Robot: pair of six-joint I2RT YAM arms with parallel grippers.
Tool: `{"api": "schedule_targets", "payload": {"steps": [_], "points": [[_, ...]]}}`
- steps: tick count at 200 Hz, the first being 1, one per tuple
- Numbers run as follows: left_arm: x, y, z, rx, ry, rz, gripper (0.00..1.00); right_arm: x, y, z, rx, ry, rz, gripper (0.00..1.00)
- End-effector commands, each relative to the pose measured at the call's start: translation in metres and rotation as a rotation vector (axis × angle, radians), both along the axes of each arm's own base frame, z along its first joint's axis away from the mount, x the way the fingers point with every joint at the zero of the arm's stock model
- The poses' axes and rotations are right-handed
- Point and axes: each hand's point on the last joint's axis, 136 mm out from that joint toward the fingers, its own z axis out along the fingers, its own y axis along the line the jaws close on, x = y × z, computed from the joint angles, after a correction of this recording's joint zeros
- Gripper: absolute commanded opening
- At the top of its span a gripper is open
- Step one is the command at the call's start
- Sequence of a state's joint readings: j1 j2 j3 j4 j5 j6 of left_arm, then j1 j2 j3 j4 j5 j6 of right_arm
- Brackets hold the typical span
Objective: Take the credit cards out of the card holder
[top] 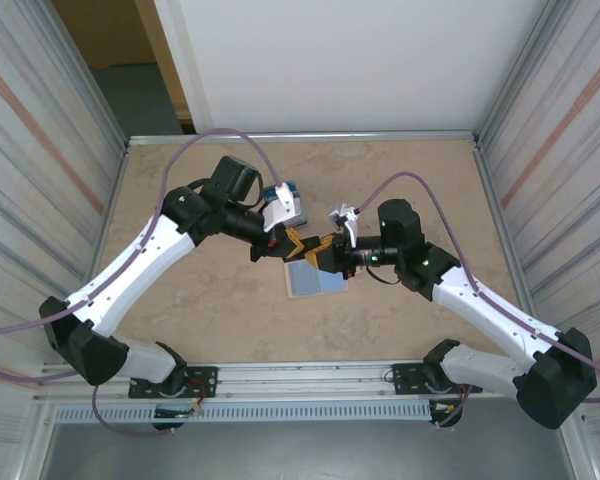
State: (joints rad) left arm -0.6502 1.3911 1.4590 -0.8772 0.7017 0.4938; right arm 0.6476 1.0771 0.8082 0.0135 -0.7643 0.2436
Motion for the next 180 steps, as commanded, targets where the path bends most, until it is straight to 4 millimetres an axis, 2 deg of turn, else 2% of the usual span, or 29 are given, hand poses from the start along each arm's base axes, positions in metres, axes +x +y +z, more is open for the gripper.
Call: {"api": "schedule_targets", "payload": {"steps": [1, 19, 39, 42, 78, 86, 138, 180], "points": [[0.021, 0.005, -0.007, 0.043, -0.084, 0.058, 0.02, -0.002, -0.003, 0.024, 0.031, -0.088, -0.014, 0.45], [0.038, 0.009, -0.011, 0.053, -0.161, 0.107, 0.02, 0.004, -0.009, 0.021, 0.005, -0.101, -0.068, 0.69], [0.063, 0.016, -0.016, 0.060, -0.261, 0.161, 0.02, 0.014, -0.017, 0.012, -0.024, -0.106, -0.143, 0.77], [0.067, 0.017, -0.016, 0.056, -0.274, 0.168, 0.02, 0.013, -0.021, 0.019, -0.010, -0.126, -0.158, 0.78], [0.115, 0.026, -0.032, 0.088, -0.395, 0.225, 0.02, 0.026, -0.043, 0.020, -0.017, -0.163, -0.321, 0.93], [0.124, 0.027, -0.038, 0.104, -0.414, 0.226, 0.02, 0.029, -0.048, 0.021, -0.018, -0.171, -0.361, 1.00], [0.179, 0.026, -0.088, 0.167, -0.396, 0.216, 0.02, 0.058, -0.090, 0.019, -0.050, -0.143, -0.643, 0.99], [0.210, 0.022, -0.120, 0.199, -0.368, 0.205, 0.03, 0.063, -0.103, 0.019, 0.000, -0.100, -0.696, 0.99]]}}
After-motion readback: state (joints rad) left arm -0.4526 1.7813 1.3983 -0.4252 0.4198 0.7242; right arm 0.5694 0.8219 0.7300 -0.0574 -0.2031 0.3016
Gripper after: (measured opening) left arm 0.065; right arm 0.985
